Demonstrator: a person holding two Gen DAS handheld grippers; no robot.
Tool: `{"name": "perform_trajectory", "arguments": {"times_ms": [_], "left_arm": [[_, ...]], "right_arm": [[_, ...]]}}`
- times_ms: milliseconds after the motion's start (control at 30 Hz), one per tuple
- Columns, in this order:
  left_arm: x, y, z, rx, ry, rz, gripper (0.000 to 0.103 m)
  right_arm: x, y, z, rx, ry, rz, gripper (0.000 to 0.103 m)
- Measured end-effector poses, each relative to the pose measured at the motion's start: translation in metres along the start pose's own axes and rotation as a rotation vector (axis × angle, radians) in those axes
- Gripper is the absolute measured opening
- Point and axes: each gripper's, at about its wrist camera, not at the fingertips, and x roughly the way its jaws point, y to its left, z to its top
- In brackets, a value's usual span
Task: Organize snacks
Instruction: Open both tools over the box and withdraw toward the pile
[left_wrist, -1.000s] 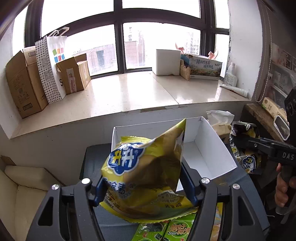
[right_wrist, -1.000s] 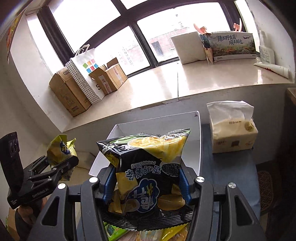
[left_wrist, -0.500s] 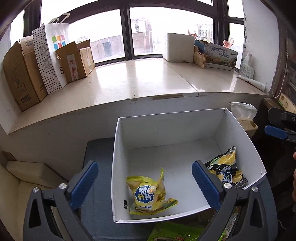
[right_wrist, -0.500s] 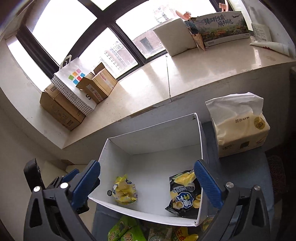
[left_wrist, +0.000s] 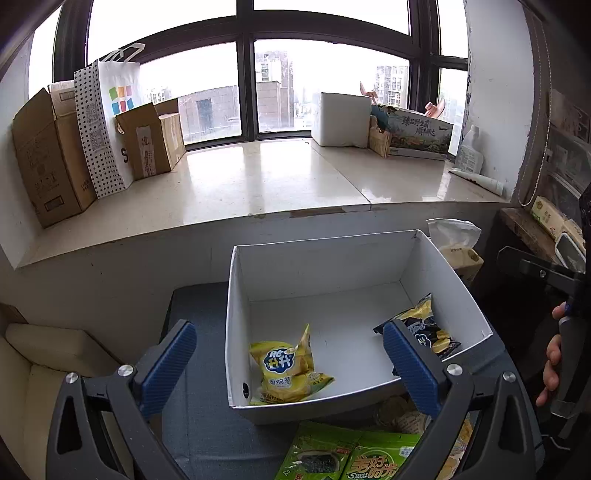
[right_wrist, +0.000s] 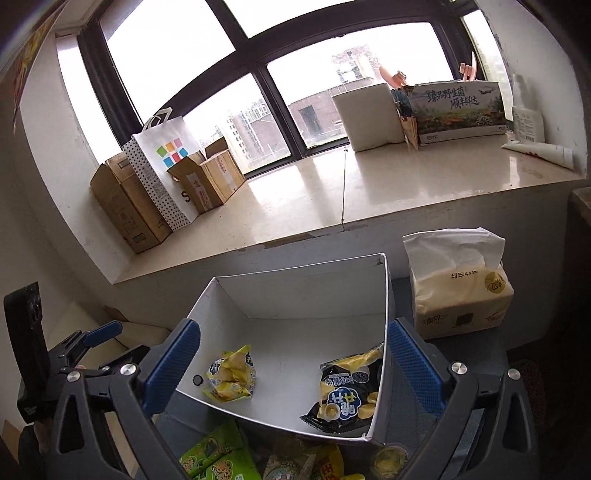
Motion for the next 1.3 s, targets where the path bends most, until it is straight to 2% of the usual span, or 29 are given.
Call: {"name": "perform_trajectory", "arguments": {"times_ms": [100,233,300,433,500,600,667,733,800,967,1300], "left_arm": [[-0.029,-0.006,-0.015,0.012,-0.042,0.0,0.103],[-0.077,-0.019,-0.047,0.03,-0.102,0.016,0.103],[-0.099,-0.024,-0.066,0.019,-0.127,0.003,0.103],[-0.124,-0.029,-0.106,-0.038,-0.12,-0.043,0.103],[-0.129,-0.033,-0.124,-0.06,-0.108,-0.034,0.103],[-0.133,-0.038,-0.147,-0.089,-0.077,-0.076,0.103],[-0.134,-0.04,-0.155,-0.094,-0.059,-0.098,0.103],[-0.136,-0.041,-0.16,-0.091,-0.056,-0.07,0.103],[-0.137,-0.038,-0.164,-0.099,-0.05,-0.063,0.103],[-0.134,-0.028,-0.17,-0.126,-0.032,-0.06,0.103],[-0.132,-0.019,-0.186,-0.118,-0.017,-0.041,0.103]], "right_arm": [[-0.021,0.007,-0.012,-0.005,-0.012,-0.027,0.103],[-0.073,0.022,-0.038,-0.036,-0.099,0.015,0.103],[-0.096,0.029,-0.054,-0.062,-0.099,0.026,0.103],[-0.133,0.038,-0.097,-0.11,-0.088,0.007,0.103],[-0.149,0.04,-0.123,-0.118,-0.136,-0.023,0.103],[-0.16,0.043,-0.158,-0.127,-0.161,-0.125,0.103],[-0.156,0.043,-0.17,-0.117,-0.128,-0.14,0.103],[-0.146,0.043,-0.174,-0.137,-0.053,-0.123,0.103],[-0.139,0.042,-0.175,-0.128,-0.031,-0.114,0.103],[-0.126,0.041,-0.18,-0.08,0.028,-0.015,0.103],[-0.064,0.039,-0.185,-0.071,0.18,0.014,0.103]]}}
